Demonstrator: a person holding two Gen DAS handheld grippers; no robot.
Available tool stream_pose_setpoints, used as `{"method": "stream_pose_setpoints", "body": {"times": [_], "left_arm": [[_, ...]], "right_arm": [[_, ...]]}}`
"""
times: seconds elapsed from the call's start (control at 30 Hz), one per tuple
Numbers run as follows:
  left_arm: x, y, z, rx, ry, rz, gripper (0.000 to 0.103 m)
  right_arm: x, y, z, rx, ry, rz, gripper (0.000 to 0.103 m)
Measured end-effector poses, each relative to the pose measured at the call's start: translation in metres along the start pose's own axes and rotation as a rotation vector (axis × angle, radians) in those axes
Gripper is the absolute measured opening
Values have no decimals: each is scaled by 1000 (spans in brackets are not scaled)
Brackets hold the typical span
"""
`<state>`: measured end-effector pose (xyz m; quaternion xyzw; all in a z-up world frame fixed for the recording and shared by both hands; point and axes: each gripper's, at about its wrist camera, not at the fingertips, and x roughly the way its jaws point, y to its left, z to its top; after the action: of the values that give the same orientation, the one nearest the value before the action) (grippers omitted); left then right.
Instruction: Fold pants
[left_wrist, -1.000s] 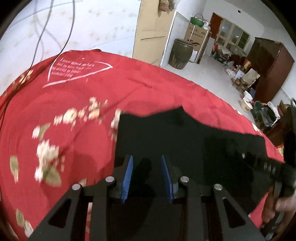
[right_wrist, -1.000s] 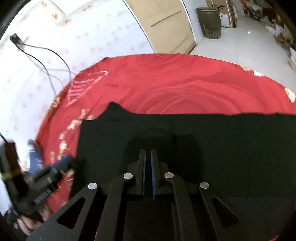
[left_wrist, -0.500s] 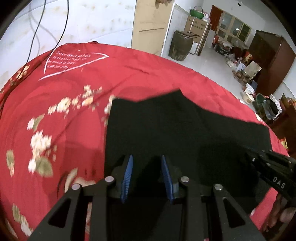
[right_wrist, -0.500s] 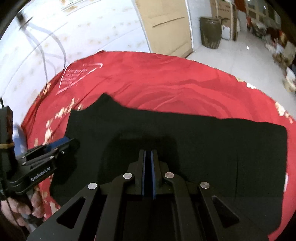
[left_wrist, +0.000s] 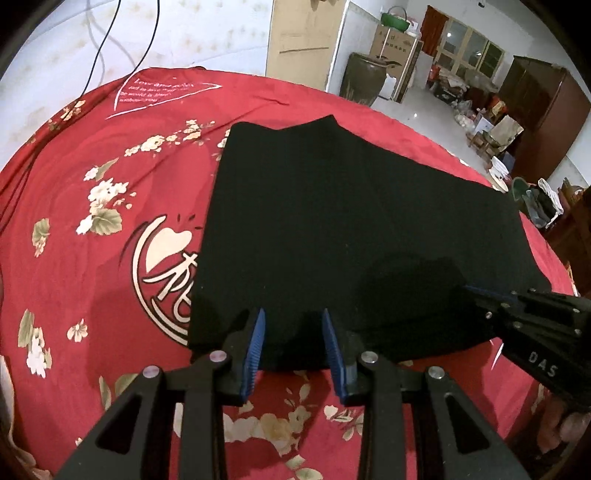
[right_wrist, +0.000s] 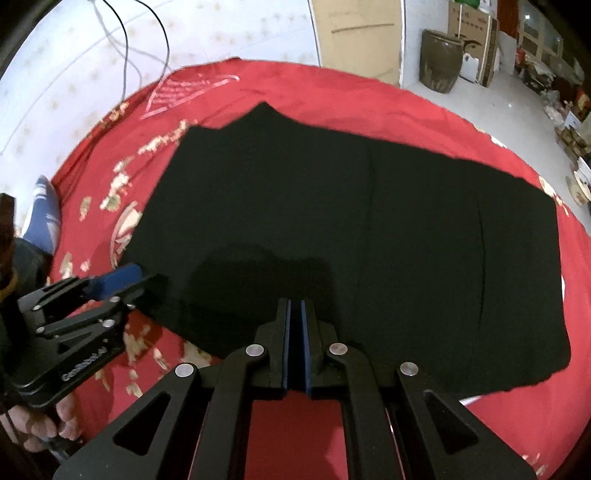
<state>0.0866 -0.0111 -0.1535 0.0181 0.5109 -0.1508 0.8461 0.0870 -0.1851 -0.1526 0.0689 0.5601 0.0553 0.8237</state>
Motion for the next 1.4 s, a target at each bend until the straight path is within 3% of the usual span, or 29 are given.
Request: {"method": "stream_pose_setpoints", "body": {"times": [0.47, 0.7, 1.07, 1.27, 1.4], "left_arm": [[-2, -8, -6, 20, -10, 29, 37], [-12, -8, -9, 3, 10, 28, 37], [-25, -20, -1, 32, -29, 24, 37], [-19, -22, -1, 38, -19, 30, 37], [-6, -21, -7, 35, 17, 39, 37]], "right_arm": [[5, -1, -4, 9, 20, -7, 4], [1, -12, -6, 80, 31, 16, 4], [-9, -19, -7, 131, -3, 20, 4], [-11, -17, -7, 126, -14, 49, 4], [-1, -17, -8, 129, 27, 64, 4]]}}
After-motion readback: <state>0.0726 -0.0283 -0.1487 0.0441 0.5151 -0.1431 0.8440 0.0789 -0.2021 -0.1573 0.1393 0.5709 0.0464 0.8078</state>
